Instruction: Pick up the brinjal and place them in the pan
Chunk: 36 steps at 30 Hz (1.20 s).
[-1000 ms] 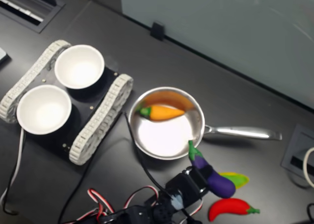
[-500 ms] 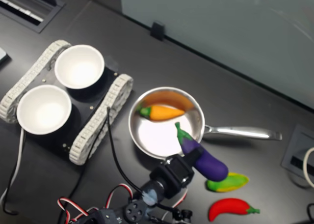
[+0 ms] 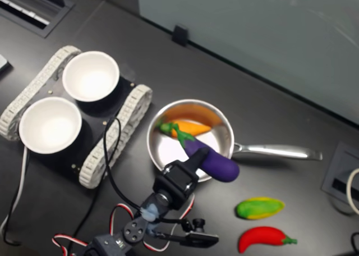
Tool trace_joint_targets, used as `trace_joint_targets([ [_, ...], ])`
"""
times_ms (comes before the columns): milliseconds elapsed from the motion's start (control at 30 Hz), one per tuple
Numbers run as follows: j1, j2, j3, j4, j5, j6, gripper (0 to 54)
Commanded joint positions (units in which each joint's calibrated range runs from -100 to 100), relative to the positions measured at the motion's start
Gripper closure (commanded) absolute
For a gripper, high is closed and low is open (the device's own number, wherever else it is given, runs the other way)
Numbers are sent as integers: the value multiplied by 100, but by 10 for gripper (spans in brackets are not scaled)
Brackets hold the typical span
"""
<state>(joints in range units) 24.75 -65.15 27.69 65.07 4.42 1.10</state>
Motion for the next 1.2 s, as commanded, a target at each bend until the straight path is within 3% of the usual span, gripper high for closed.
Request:
trace_joint_targets([
  [0,-182,-229,52,-532,-59,75,525],
  [367,-1111,-296,961,-933,-59,444,527],
  [800,-1432,-338,2060,-1581,-210,453,529],
  [1167,-1707,-414,2397,-1624,-181,453,536],
])
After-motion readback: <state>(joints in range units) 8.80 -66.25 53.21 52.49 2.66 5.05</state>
